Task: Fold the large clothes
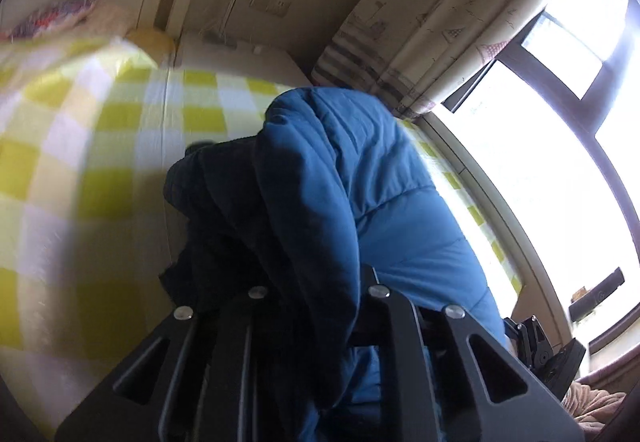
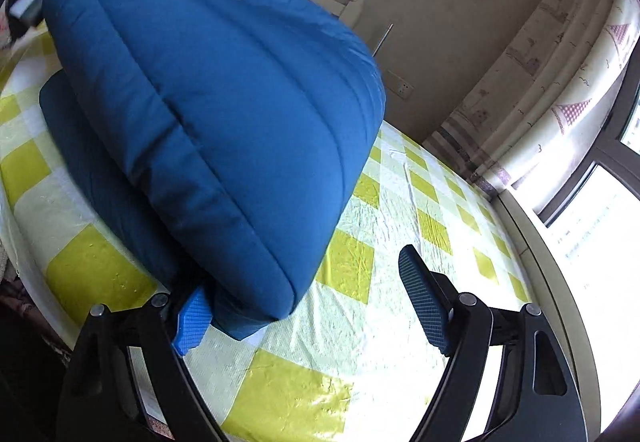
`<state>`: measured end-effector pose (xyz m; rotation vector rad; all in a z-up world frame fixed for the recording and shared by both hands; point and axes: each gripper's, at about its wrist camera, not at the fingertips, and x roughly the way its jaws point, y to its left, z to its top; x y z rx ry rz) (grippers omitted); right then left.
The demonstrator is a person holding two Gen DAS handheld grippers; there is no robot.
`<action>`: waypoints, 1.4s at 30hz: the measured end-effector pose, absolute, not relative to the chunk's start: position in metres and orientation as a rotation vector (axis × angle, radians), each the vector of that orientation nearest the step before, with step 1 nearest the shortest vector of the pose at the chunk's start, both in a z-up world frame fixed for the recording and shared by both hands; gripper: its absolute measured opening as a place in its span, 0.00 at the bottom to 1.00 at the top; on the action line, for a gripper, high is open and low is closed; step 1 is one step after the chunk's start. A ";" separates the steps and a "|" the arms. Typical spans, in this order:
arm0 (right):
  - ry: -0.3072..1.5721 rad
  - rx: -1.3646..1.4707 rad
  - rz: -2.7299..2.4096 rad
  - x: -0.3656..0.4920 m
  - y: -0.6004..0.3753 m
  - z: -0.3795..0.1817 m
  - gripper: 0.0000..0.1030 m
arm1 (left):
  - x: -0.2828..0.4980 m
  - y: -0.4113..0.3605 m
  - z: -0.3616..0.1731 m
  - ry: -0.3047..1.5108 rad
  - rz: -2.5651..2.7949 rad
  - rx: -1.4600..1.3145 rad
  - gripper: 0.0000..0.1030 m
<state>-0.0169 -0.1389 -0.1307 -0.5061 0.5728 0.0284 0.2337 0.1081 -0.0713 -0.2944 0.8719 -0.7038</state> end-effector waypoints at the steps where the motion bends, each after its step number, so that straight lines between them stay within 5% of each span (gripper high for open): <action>1: 0.580 -0.510 0.033 -0.016 -0.140 -0.131 0.74 | 0.234 0.116 -0.083 0.845 -0.747 -0.358 0.19; 7: 0.599 -0.638 0.249 -0.029 -0.134 -0.106 0.73 | 0.221 0.114 -0.082 0.793 -0.694 -0.302 0.22; 16: 0.364 -0.283 0.522 -0.015 -0.102 -0.001 0.71 | 0.214 0.120 -0.086 0.784 -0.678 -0.313 0.25; 18: 0.403 -0.327 0.547 0.009 -0.075 -0.017 0.71 | 0.210 0.123 -0.086 0.789 -0.675 -0.326 0.29; 20: 0.585 -0.418 0.623 0.034 -0.048 -0.058 0.72 | 0.210 0.129 -0.083 0.799 -0.661 -0.334 0.45; 22: 0.530 -0.564 0.573 0.028 -0.031 -0.096 0.73 | 0.210 0.140 -0.073 0.796 -0.608 -0.322 0.55; 27: 0.529 -0.578 0.557 0.034 -0.032 -0.102 0.73 | 0.181 0.151 0.009 0.585 -0.505 -0.253 0.56; 31: 0.512 -0.581 0.538 0.035 -0.030 -0.103 0.73 | 0.167 0.106 0.049 0.514 -0.549 -0.132 0.69; 34: 0.510 -0.576 0.537 0.037 -0.032 -0.104 0.73 | 0.198 0.069 0.022 0.644 -0.517 -0.085 0.69; 38: 0.479 -0.585 0.525 0.020 -0.017 -0.103 0.73 | 0.254 0.064 -0.081 0.801 -0.457 -0.131 0.72; 42: 0.467 -0.613 0.532 0.018 -0.015 -0.102 0.72 | 0.254 0.090 -0.089 0.818 -0.439 -0.235 0.64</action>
